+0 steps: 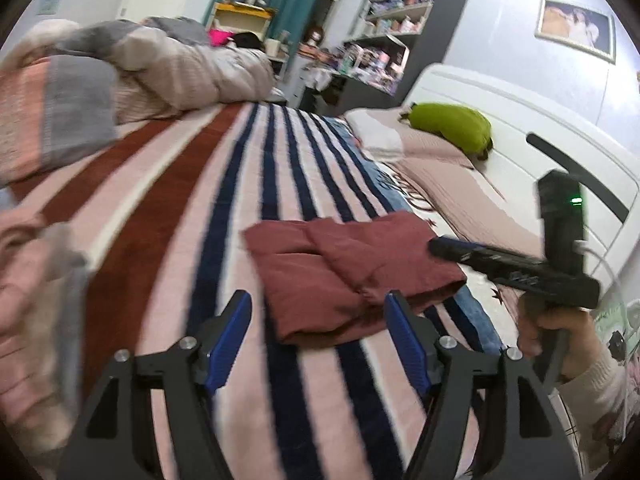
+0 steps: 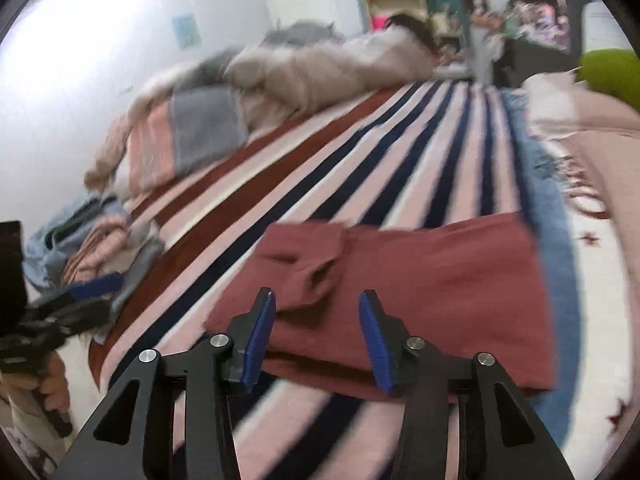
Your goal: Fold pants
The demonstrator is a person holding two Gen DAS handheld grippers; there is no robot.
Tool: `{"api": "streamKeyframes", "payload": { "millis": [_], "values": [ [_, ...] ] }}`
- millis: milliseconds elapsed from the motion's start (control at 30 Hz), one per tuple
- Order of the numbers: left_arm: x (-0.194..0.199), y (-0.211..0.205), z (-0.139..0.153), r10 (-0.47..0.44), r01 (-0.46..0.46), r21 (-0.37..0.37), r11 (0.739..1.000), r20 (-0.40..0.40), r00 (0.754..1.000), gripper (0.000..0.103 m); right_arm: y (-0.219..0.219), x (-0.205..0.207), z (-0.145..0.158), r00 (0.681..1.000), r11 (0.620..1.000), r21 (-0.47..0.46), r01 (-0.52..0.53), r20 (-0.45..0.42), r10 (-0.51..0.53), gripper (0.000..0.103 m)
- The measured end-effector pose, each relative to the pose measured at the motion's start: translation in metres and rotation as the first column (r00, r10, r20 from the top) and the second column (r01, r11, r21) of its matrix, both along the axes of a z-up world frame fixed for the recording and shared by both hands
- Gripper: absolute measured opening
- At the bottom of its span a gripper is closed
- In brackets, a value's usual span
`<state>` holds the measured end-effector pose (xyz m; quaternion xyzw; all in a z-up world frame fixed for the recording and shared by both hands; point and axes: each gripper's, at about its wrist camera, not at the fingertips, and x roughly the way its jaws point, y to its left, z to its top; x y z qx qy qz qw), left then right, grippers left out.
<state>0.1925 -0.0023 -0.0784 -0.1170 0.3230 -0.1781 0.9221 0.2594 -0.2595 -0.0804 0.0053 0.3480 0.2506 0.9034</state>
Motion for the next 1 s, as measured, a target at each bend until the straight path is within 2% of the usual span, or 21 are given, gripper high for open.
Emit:
{"api": "streamKeyframes", "payload": {
  "millis": [133,333,467,500,567,833,1000],
  "values": [
    [0.033,-0.037,-0.012,-0.036,0.037,0.011,0.999,-0.031,0.999,0.067,-0.046,-0.004,0.001,0.993,0.994,-0.029,0.104,0.056,-0.103,0.043],
    [0.077,-0.082,-0.034,-0.041,0.048,0.118,0.992,-0.059,0.997,0.067,-0.094,0.002,-0.021,0.988,0.988,0.036,0.153,-0.013,-0.152,0.043],
    [0.093,-0.098,-0.038,0.001,0.005,0.23,0.973,-0.025,1.0,0.067,-0.107,0.008,-0.032,0.987,0.984,0.083,0.159,-0.049,-0.155,0.043],
    [0.095,-0.097,-0.04,0.023,-0.017,0.249,0.968,-0.023,0.999,0.066,-0.108,0.009,-0.034,0.986,0.983,0.092,0.16,-0.052,-0.156,0.043],
    [0.099,-0.086,-0.041,0.067,-0.059,0.235,0.97,-0.029,0.997,0.06,-0.11,0.01,-0.035,0.986,0.982,0.099,0.162,-0.048,-0.158,0.043],
    [0.087,-0.026,-0.046,0.248,-0.231,0.223,0.947,-0.051,0.967,0.059,-0.119,0.016,-0.04,0.981,0.976,0.11,0.189,-0.067,-0.183,0.043],
    [0.078,0.0,-0.049,0.283,-0.265,0.181,0.947,-0.085,0.955,0.06,-0.127,0.022,-0.045,0.975,0.969,0.125,0.212,-0.098,-0.201,0.046]
  ]
}}
